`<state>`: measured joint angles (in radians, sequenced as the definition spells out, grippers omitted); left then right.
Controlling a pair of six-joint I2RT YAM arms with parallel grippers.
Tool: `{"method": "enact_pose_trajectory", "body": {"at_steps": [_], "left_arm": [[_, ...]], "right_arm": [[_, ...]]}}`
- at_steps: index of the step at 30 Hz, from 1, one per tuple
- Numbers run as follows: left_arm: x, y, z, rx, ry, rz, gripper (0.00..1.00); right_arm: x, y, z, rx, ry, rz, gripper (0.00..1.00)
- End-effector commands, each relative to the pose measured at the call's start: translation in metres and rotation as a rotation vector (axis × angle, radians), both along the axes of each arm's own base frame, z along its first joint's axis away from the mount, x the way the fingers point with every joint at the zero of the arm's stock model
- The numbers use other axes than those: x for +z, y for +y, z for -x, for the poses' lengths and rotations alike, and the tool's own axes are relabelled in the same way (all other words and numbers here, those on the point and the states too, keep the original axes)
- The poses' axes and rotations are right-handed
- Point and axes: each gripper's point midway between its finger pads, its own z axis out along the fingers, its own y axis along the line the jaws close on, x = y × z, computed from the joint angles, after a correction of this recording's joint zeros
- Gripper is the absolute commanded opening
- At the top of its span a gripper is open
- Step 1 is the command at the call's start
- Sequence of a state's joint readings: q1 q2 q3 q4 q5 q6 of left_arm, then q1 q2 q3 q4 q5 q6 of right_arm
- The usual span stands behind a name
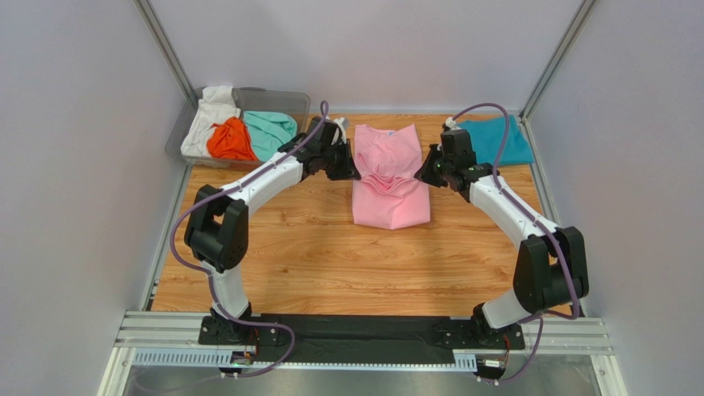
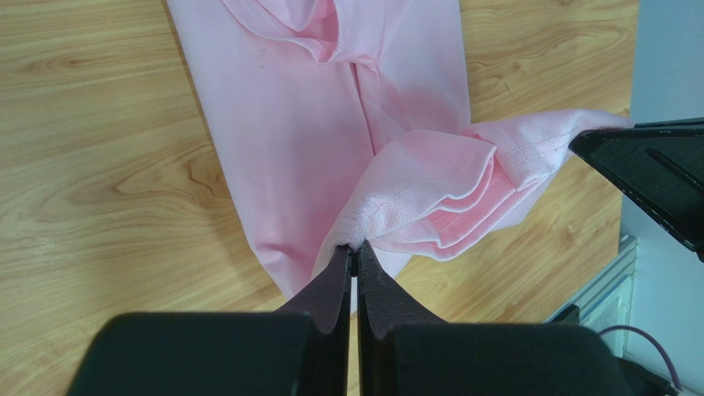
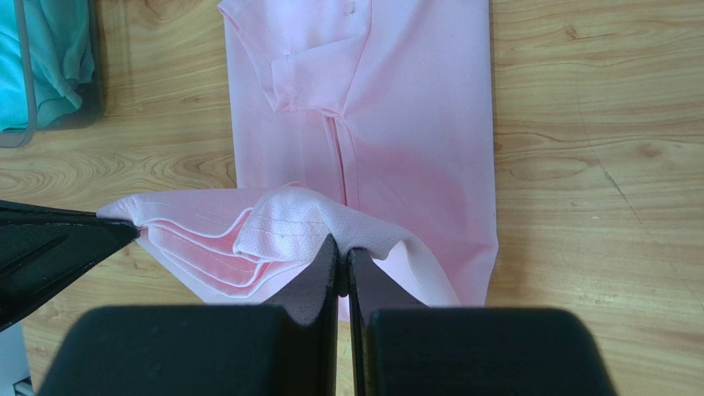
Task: Fold and stack the t-shirts
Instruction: Fold the tshirt
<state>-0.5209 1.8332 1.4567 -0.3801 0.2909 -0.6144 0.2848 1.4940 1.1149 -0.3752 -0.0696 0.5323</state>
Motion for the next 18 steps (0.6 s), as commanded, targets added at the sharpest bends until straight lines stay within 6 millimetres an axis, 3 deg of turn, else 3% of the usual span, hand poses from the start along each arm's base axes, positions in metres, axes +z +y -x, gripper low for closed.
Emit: {"method": "enact_pose_trajectory", "body": {"at_steps": [1, 8, 18], "left_arm": [[0.002, 0.002, -0.018, -0.018, -0.031, -0.01, 0.0], [-0.029, 0.004, -0.046, -0.026, 0.003, -0.045, 0.0], [-0.047, 0.003, -0.068, -0.038, 0.032, -0.062, 0.04]], "right_arm": [[0.013, 0.008, -0.026, 0.034, -0.059, -0.033, 0.0], [-0.01, 0.0, -0.05, 0.01, -0.016, -0.026, 0.0], [-0.044, -0.01, -0.072, -0.017, 0.06, -0.046, 0.0]]}}
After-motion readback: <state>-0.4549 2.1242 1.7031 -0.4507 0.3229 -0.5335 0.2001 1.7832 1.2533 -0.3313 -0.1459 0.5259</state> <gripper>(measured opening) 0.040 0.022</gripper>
